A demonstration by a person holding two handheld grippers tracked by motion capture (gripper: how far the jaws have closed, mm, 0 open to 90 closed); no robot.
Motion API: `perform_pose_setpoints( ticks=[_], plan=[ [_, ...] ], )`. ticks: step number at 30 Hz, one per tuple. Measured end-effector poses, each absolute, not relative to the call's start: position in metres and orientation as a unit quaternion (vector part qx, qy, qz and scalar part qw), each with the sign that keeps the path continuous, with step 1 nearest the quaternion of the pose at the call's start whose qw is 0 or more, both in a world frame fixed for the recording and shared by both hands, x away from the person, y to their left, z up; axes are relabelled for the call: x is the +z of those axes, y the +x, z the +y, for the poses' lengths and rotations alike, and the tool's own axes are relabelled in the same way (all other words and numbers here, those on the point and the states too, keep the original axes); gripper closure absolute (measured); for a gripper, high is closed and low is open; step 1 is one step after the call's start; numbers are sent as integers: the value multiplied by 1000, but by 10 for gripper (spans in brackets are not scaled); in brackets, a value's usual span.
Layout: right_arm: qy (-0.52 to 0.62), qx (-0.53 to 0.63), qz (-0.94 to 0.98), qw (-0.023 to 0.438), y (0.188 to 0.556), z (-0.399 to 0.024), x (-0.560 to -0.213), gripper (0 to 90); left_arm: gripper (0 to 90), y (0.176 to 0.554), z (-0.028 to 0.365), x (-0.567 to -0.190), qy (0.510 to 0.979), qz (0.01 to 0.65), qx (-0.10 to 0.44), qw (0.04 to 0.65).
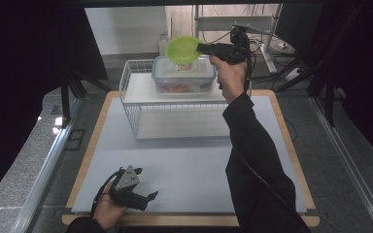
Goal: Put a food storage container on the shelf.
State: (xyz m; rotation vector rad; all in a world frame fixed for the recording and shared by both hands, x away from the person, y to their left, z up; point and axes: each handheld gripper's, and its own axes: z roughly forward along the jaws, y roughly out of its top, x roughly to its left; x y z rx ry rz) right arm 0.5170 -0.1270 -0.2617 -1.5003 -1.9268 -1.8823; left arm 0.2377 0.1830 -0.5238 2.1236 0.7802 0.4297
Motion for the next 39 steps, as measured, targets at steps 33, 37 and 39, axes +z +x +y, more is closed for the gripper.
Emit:
perform_pose_setpoints(
  ticks=[33,37,39],
  plan=[
    [-390,-582,-710,-77,490,-138,-275,86,39,237,181,-525,847,304,175,400],
    [-379,-573,-722,-85,478,-144,-282,83,37,237,182,-524,843,307,176,405],
    [-372,-571,-727,-88,471,-147,-287,82,36,237,182,-524,840,308,174,411]
  ],
)
